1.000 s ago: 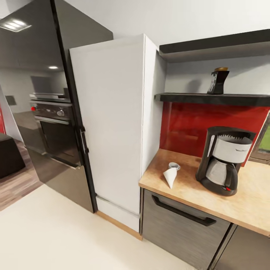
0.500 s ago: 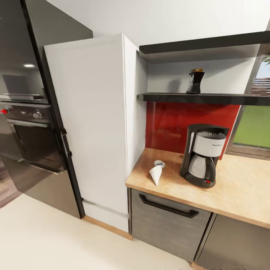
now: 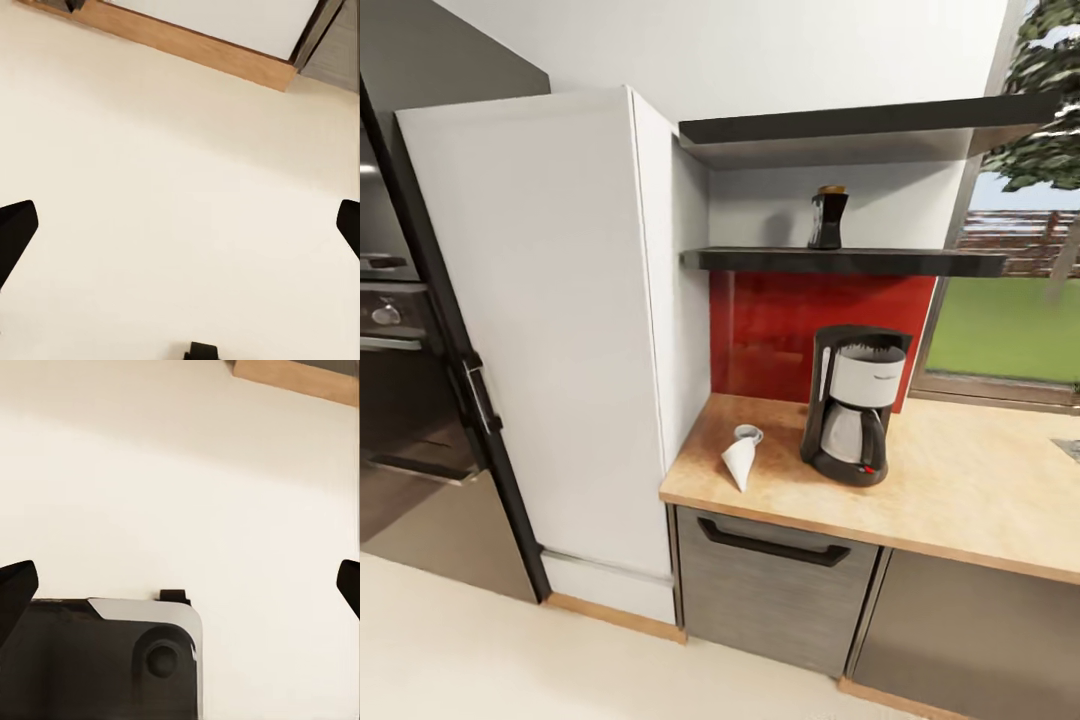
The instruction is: Set up a coffee station on the kitchen countertop: keep the coffee maker on the countertop, move the bottle of coffee from the kitchen shelf to the counter next to the coffee maker, place a paper coffee filter on top of the coffee maker, put the saucer next to the coffee maker with the coffee cup on the saucer, and place the electric kettle next to the coffee maker.
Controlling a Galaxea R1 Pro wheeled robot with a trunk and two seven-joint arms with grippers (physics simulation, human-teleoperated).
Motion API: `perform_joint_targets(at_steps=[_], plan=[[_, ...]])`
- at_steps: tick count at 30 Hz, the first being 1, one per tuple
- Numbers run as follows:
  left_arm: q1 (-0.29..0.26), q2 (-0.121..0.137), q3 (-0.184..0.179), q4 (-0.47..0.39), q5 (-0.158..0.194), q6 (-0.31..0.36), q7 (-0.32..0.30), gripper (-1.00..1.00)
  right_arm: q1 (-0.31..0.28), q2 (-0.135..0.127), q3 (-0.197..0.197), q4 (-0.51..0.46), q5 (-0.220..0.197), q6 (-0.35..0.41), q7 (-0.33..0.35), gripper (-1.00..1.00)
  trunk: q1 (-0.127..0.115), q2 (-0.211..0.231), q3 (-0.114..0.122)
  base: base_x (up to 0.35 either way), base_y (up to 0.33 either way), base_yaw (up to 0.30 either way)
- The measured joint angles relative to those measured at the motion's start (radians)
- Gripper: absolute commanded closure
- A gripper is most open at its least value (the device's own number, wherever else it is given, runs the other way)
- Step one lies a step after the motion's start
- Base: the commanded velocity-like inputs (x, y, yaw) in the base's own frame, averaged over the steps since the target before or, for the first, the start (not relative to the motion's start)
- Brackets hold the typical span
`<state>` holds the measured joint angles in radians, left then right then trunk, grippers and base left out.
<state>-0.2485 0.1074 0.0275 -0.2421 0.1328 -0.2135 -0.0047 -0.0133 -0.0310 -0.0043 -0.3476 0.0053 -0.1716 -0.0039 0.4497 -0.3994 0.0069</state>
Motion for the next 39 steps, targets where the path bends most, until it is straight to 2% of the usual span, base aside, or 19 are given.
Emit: perform_joint_targets(at_steps=[9,31,39], plan=[[0.0,0.005,-0.002,0.002,-0.013,0.0,0.001,-1.0,0.0,-0.001,-0.002,0.003,-0.001,0.002,0.0,-1.0,0.0,0.0,0.0,0.0,0.0,-0.258],[0.0,0.008,-0.007,0.004,-0.015,0.002,0.013,-1.0,0.0,-0.001,-0.003,-0.001,-0.003,0.002,0.0,-1.0,0.0,0.0,-0.004,0.0,0.0,-0.254],[0.0,0.004,-0.011,0.013,-0.015,0.002,0.011,-1.0,0.0,-0.001,-0.001,-0.001,0.001,0.002,0.002,-1.0,0.0,0.0,-0.007,0.0,0.0,-0.061]])
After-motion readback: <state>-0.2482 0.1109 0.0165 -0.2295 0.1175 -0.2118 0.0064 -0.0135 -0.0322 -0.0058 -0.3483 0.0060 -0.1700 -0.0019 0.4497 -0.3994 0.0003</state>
